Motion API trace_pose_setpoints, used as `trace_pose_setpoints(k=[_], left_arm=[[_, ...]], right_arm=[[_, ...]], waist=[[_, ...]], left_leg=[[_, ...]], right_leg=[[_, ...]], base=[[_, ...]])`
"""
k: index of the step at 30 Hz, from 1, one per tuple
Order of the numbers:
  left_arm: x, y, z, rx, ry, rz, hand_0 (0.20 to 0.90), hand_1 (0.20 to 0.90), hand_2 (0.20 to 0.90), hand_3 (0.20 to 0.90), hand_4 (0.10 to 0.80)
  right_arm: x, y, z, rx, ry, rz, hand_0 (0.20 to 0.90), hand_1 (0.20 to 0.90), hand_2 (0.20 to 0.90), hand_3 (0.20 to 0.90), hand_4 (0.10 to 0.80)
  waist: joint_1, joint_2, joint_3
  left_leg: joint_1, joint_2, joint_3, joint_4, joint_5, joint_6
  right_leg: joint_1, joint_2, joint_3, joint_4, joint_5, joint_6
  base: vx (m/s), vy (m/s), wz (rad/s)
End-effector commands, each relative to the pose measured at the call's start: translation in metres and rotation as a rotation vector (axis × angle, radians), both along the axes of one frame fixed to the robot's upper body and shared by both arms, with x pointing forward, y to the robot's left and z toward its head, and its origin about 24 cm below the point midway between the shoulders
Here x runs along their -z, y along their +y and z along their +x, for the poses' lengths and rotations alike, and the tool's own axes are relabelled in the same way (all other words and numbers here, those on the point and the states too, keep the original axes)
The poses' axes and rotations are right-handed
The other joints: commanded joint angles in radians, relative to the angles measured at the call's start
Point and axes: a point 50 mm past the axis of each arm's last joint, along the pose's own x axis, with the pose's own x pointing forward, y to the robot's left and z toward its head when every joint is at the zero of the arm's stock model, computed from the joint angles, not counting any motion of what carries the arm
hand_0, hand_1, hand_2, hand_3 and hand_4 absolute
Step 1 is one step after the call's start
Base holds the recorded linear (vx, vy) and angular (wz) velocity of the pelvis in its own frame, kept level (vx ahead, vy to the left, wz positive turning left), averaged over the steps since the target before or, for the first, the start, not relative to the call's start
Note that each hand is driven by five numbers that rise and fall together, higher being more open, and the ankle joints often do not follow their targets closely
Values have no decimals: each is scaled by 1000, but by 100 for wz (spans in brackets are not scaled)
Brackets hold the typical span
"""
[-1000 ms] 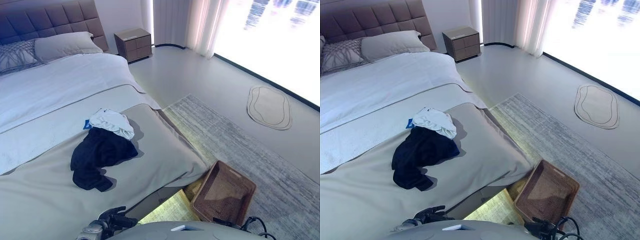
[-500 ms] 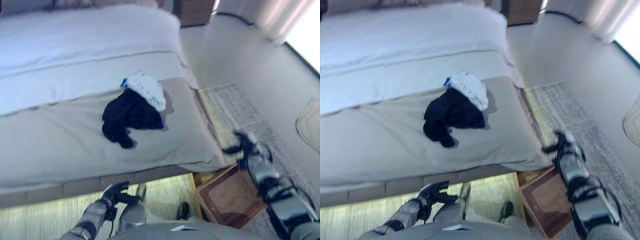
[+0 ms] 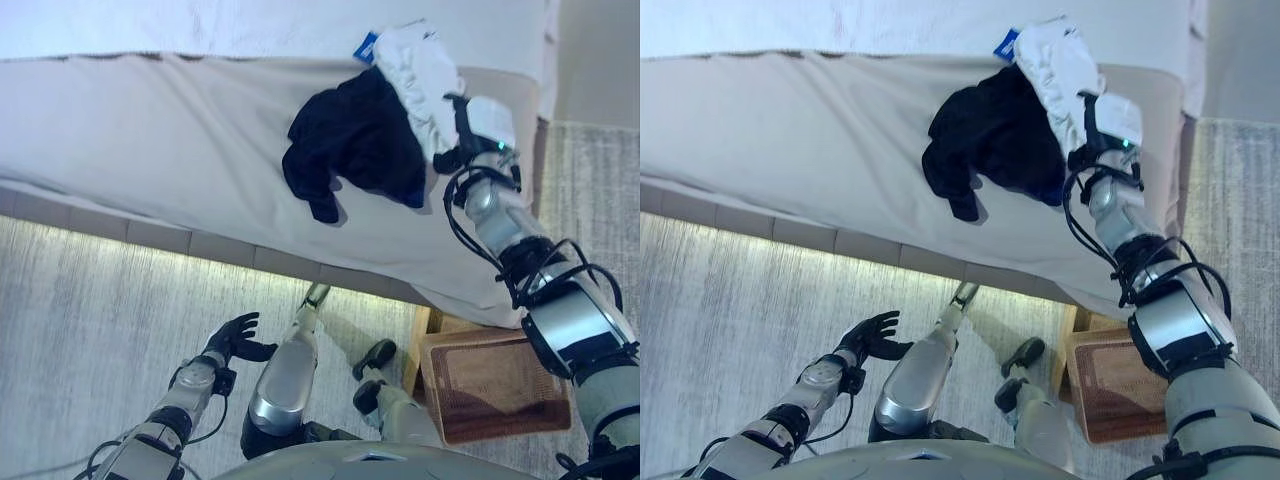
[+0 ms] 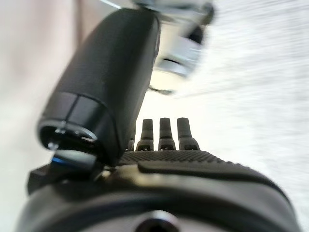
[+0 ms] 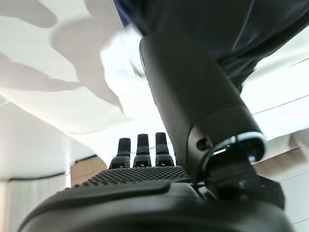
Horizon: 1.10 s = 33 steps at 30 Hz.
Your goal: Pick up the clothes from the bed and place them into the basket
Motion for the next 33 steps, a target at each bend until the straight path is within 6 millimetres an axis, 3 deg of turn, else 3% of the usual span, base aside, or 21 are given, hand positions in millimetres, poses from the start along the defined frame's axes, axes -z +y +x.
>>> trace_pose_setpoints(k=[1,8,11,16,19,23,33], left_arm=[[5,15,-24,-27,16,9,900,900,900,900,800],[1,24,-28,-125,-30,-51,900,900,900,900,800],[-1,34,-35,-166,-34,-72,900,900,900,900,800],[-2,40,-40,-184,-23,-101,900,900,900,900,800],[-2,41,-42,-203,-27,-111,900,900,900,900,800],[-5,45,-44,-235,-53,-135,900,900,900,900,800],[-10,52,-49,-246,-80,-166,900,900,900,900,800]], right_arm=[[-68,-12,-5,100,-246,-39,900,900,900,900,800],[-86,-45,-13,308,-384,160,900,900,900,900,800],[-92,-62,-20,384,-449,274,900,900,900,900,800],[-101,-80,-26,391,-399,247,900,900,900,900,800],[-107,-77,-25,362,-368,184,900,900,900,900,800],[-133,-63,-25,303,-399,72,900,900,900,900,800],[-153,-53,-23,255,-429,142,900,900,900,900,800]], waist=[[16,-7,-32],[46,-13,19],[53,-23,20],[52,-15,20],[56,-10,20],[68,-13,20],[85,-53,20]], left_leg=[[-16,-51,44,72,-153,96],[-129,-75,92,253,-217,116],[-196,-87,102,324,-252,126],[-251,-105,91,373,-265,131],[-273,-107,88,388,-266,129],[-331,-102,84,399,-249,116],[-454,-72,86,421,-237,103]], right_leg=[[-103,-36,46,239,-101,-40],[-160,-86,27,306,-79,-34],[-201,-87,30,327,-64,-26],[-262,-85,50,356,-67,-25],[-288,-93,47,370,-65,-22],[-331,-95,35,358,-47,-9],[-424,-80,-3,320,-21,7]], base=[[77,116,8],[77,97,-8],[116,49,-21],[91,43,-14],[73,52,-3],[61,49,-4],[-15,6,0]])
